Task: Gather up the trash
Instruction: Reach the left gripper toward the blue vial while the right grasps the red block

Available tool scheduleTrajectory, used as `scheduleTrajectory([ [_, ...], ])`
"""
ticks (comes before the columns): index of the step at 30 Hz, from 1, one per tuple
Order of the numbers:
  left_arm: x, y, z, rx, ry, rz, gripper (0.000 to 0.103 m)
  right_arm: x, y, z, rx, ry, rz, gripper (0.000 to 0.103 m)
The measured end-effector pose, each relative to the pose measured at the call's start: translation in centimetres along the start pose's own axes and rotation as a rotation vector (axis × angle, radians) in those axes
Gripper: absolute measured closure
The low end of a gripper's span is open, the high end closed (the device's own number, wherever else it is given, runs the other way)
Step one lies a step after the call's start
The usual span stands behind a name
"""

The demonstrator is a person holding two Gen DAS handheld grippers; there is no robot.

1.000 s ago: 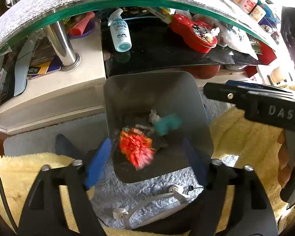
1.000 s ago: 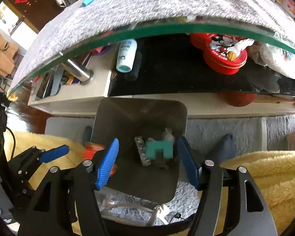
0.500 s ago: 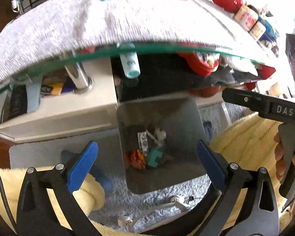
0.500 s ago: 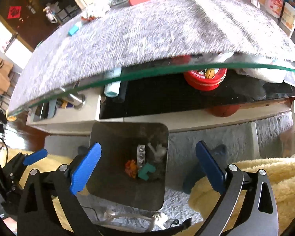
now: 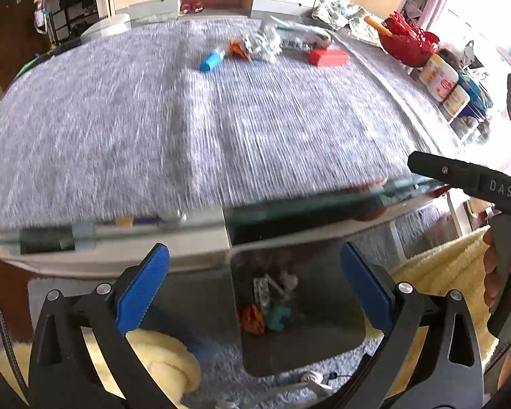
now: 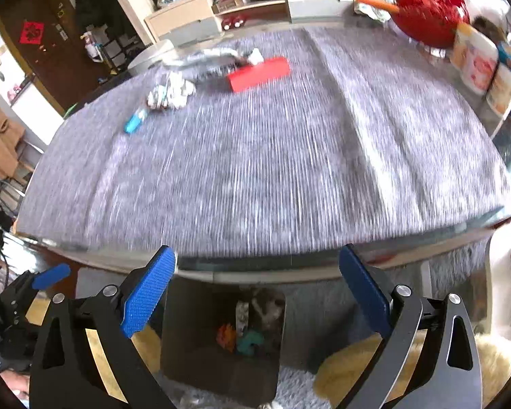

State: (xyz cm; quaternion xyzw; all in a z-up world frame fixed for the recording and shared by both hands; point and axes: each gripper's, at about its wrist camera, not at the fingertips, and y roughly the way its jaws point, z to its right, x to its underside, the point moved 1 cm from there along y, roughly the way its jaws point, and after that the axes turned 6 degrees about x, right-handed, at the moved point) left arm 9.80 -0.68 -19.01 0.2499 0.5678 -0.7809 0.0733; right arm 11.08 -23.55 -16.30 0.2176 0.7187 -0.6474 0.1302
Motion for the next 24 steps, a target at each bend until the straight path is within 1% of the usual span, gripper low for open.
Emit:
scheduleTrajectory([
  [6,-4.3,1.0,-1.7,-0.014,0.0,0.014,0.01,-4.3,1.9,-0.5,0.022,-0.002,0.025,0.006],
  [13,-9.0,3.9,-4.2,-0.003,-0.03,-0.007,0.025,-8.7,5.3,-0.4,0.036,0.027,0.02,0.006],
  [15,-10.2,4.5,-4.7,-0.004,-0.026,-0.006,0.026,-9.6,6.3,-0.6,0.036,0.025,0.015,0.006],
  [20,-12.7,6.0,-5.2,-0.009,-0.01,-0.01,0.034,-11.0,8.1,-1.5,0.038,0.014,0.009,0.006],
  [22,-13.6,6.6,-5.2,-0.004,-0.003,-0.008,0.04,-11.4,8.5,-1.6,0.045,0.016,0.019,0.008],
  [24,-14.3,6.9,-5.1,0.002,0.01,-0.002,0.044,-12.0,8.8,-1.7,0.049,0.025,0.027,0.01],
])
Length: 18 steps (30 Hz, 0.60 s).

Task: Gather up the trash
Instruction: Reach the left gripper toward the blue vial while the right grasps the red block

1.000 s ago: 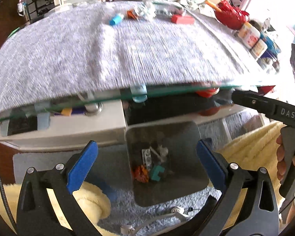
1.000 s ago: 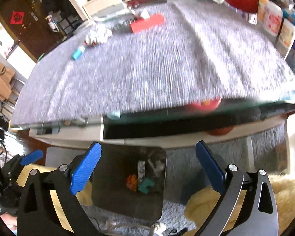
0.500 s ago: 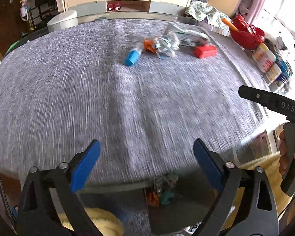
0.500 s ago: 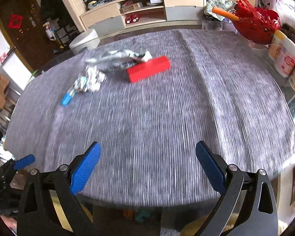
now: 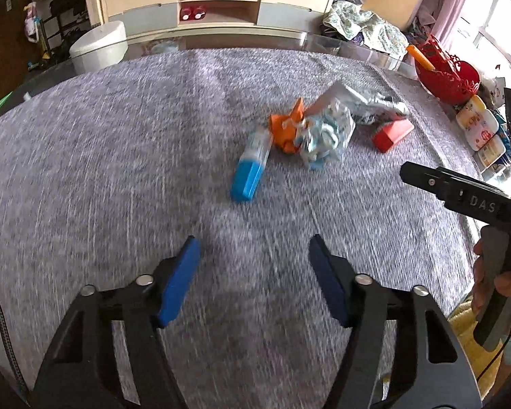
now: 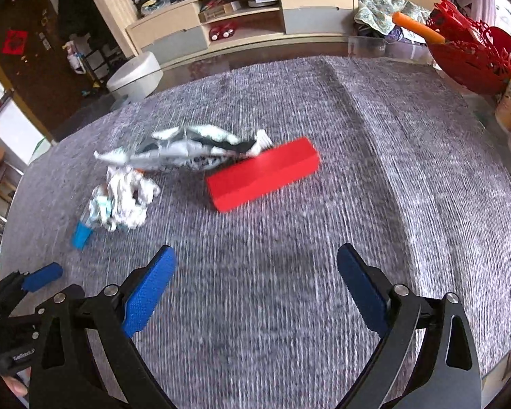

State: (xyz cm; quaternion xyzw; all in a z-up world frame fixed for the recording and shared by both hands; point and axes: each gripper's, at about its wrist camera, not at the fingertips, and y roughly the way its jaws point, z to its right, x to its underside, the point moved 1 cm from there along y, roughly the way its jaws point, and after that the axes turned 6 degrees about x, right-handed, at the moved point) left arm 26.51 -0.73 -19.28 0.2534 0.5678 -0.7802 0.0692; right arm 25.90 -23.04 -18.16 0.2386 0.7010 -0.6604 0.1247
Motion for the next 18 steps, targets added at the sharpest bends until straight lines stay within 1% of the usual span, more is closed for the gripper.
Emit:
scheduleTrajectory([
  [5,-2.0,1.4,0.2,-0.003,0.023,-0.006,0.044,-1.4,1.1,-0.4,0.004,0.018,0.003,0.017],
  [12,-3.9,2.6,0.0,0.006,0.028,-0.004,0.052,-2.9,2.2,-1.1,0.03,0.025,0.015,0.018],
  [15,-4.5,3.0,-0.1,0.005,0.038,-0.001,0.055,-3.5,2.7,-1.5,0.061,0.008,0.025,0.025],
  [16,-4.7,3.1,-0.1,0.004,0.041,-0.002,0.058,-3.6,2.8,-1.6,0.078,0.001,0.029,0.029],
  [17,-4.8,3.1,-0.1,0.003,0.044,-0.002,0.059,-3.7,2.8,-1.6,0.088,-0.003,0.032,0.034],
  [18,-4.8,3.2,-0.1,0.001,0.045,-0.002,0.061,-3.7,2.7,-1.5,0.092,-0.005,0.032,0.037],
])
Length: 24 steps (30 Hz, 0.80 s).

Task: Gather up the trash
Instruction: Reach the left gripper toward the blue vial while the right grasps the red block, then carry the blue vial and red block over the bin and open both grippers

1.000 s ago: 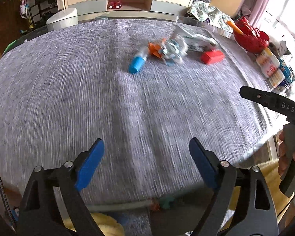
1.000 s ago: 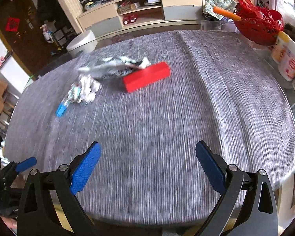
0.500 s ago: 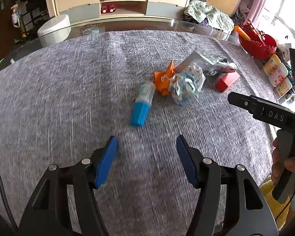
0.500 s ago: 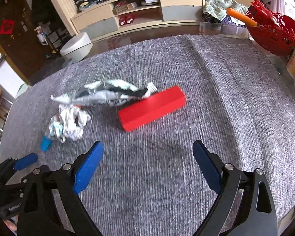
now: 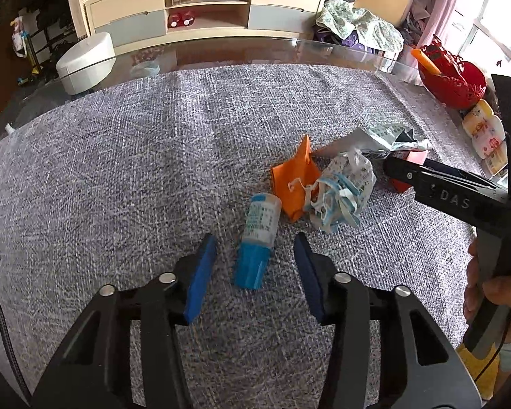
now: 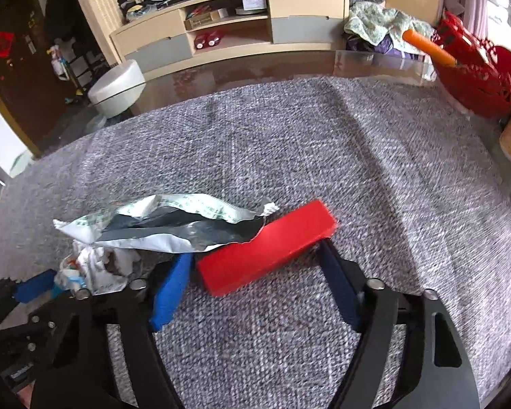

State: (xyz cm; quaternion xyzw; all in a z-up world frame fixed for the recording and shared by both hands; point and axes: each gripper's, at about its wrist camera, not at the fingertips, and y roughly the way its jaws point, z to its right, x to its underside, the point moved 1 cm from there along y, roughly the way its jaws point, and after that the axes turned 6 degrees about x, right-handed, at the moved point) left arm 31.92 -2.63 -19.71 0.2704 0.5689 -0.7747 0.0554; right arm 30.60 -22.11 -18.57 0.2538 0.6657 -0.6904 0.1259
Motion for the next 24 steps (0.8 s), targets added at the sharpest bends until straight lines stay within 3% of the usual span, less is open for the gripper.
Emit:
scheduleTrajectory([
  [5,0.2,-0.2,-0.4,-0.015,0.004,0.002,0.071,0.4,-0.3,1.0,0.036,-0.015,-0.002,0.065],
  [10,0.8,-0.5,-0.4,-0.039,0.01,0.007,0.08,1.3,-0.9,2.0,0.03,-0.025,-0.011,0.077],
  [12,1.1,-0.6,-0.2,-0.045,0.016,0.009,0.086,1.8,-1.3,2.4,0.015,-0.021,-0.021,0.079],
  [20,4.1,-2.1,1.4,-0.043,0.023,-0.02,0.086,5.3,-3.8,2.9,-0.031,-0.053,-0.066,0.08],
  [24,7.2,-3.5,2.8,-0.025,0.026,-0.028,0.086,7.5,-5.3,2.8,-0.068,-0.081,-0.086,0.08],
])
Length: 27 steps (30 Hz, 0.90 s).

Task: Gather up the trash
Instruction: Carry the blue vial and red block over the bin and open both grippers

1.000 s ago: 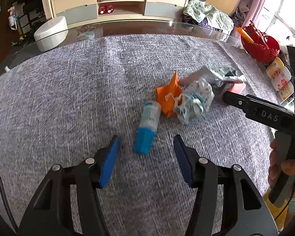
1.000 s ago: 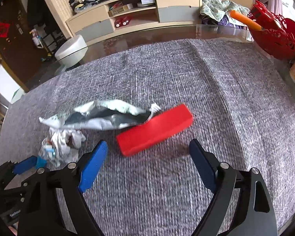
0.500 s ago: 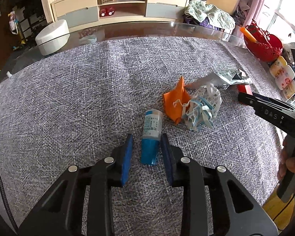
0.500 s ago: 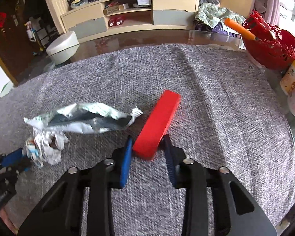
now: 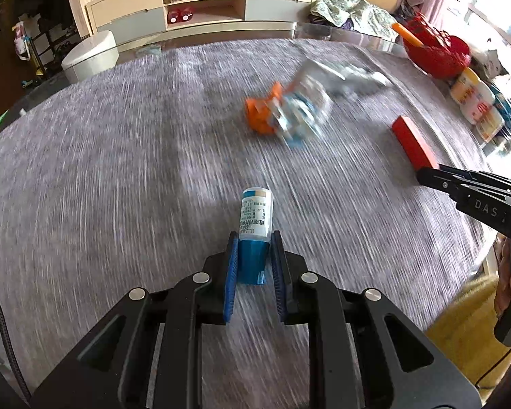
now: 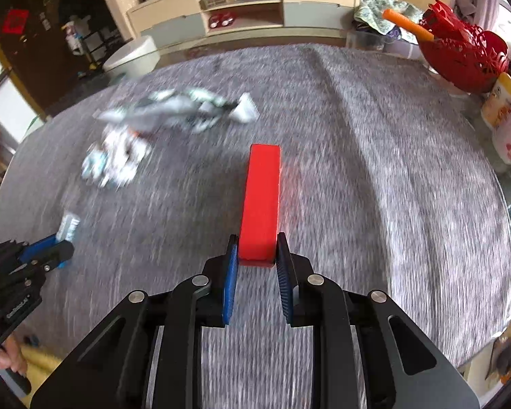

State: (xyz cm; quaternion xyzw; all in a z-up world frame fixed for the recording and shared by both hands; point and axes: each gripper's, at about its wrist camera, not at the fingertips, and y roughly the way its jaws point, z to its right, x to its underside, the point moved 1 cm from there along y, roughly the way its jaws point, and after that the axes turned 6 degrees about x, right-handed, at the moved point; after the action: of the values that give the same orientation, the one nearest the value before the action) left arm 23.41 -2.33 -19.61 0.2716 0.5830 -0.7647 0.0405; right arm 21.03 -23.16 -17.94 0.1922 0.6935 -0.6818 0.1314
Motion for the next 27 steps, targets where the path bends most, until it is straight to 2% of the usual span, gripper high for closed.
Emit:
scheduleTrajectory([
  [4,2.9,-1.3,1.1,0.02,-0.007,0.005,0.086,2.8,-1.4,-0.7,-0.037,-0.03,-0.013,0.08],
  [18,12.3,-6.2,5.4,0.062,-0.015,0.025,0.086,11.0,-6.7,-2.2,-0.084,-0.1,0.001,0.081],
  [27,17.4,-6.8,7.5,0.07,-0.008,-0.004,0.086,16.3,-8.5,-3.3,-0.143,-0.126,-0.003,0.082],
])
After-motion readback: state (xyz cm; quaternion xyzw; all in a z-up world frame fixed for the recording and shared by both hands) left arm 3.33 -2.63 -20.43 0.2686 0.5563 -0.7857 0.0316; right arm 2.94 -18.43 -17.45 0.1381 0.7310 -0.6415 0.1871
